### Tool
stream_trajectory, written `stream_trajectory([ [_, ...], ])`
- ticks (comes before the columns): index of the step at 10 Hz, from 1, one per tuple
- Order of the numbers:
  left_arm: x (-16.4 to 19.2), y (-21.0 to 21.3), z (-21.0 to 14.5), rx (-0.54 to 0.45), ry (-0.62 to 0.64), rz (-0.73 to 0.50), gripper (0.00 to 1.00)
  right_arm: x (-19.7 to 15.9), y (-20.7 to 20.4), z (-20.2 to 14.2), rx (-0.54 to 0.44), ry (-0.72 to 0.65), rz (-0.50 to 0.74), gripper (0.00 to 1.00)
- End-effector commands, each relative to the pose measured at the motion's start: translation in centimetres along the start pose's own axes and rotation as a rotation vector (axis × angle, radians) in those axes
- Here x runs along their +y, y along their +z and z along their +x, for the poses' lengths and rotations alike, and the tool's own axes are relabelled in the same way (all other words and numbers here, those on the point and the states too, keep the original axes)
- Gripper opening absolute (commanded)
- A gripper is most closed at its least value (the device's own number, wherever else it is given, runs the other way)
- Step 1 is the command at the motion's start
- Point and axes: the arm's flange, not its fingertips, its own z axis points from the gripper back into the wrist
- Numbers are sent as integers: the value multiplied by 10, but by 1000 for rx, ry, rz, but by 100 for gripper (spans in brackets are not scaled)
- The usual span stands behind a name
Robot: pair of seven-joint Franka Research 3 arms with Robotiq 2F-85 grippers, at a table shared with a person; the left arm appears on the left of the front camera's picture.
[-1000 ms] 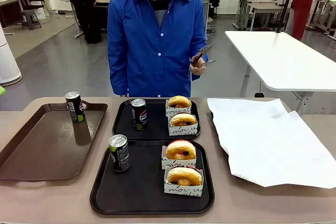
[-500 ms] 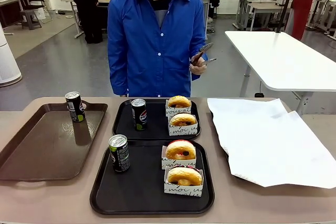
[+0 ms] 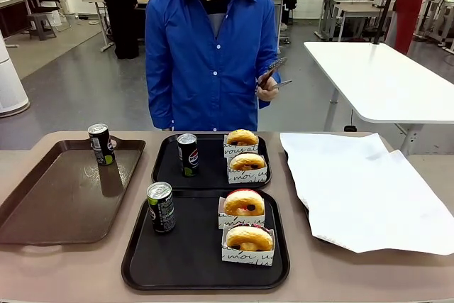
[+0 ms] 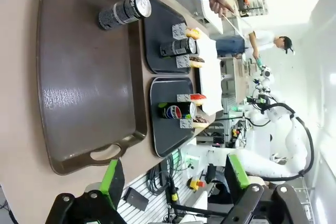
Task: Set up donuts and drinks on trays.
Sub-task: Pick up one Pepsi coke from the Handle tray and place it on the Flat Tray without a Pepsi coke.
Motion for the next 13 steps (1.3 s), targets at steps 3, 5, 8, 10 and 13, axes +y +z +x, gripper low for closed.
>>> stream_trajectory([
  [3, 1, -6, 1, -6, 0, 8, 100, 0, 0, 1, -4, 14, 16, 100],
  [5, 1, -6, 1, -6, 0, 8, 100, 0, 0, 1, -4, 14, 16, 100],
  [8, 1, -6, 1, -6, 0, 8, 100, 0, 0, 1, -4, 14, 16, 100],
  [10, 1, -6, 1, -6, 0, 8, 100, 0, 0, 1, -4, 14, 16, 100],
  [13, 1, -6, 1, -6, 0, 8, 100, 0, 0, 1, -4, 14, 16, 100],
])
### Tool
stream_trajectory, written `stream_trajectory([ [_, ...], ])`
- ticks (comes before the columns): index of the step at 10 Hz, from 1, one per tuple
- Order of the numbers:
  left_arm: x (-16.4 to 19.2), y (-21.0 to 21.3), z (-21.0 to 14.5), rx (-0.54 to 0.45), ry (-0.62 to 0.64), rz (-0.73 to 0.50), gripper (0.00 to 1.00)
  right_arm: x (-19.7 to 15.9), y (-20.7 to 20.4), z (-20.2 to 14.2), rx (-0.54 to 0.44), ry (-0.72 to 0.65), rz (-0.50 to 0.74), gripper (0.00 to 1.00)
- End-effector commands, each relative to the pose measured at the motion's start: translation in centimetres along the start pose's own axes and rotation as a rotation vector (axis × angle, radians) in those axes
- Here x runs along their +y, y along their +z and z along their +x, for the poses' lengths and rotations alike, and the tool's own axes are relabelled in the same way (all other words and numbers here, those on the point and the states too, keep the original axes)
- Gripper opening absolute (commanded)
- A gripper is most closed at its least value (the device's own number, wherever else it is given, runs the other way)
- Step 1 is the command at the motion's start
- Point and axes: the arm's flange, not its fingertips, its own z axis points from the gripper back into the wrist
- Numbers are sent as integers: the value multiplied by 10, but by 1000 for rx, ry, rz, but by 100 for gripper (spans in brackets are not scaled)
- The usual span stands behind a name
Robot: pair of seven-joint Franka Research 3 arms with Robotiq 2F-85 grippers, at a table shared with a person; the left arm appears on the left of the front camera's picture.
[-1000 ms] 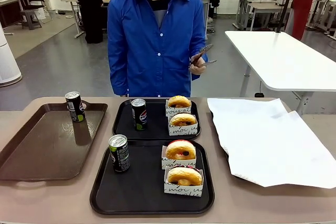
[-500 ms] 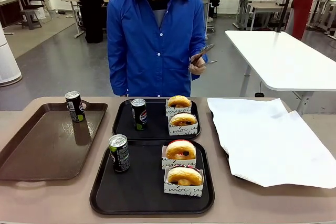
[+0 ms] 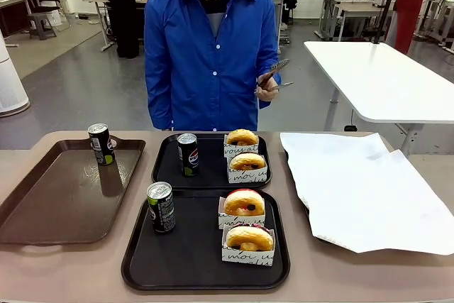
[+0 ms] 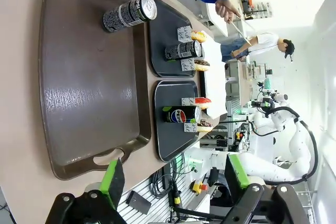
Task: Set up donuts and drinks on trays.
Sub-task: Pick up one Pepsi coke from the Handle tray and place it on the Flat Tray without a Pepsi coke.
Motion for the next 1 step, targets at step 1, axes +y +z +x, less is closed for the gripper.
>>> stream_trajectory([
  [1, -1, 3, -1, 2, -3, -7, 100, 0, 0, 1, -4, 14, 16, 100],
])
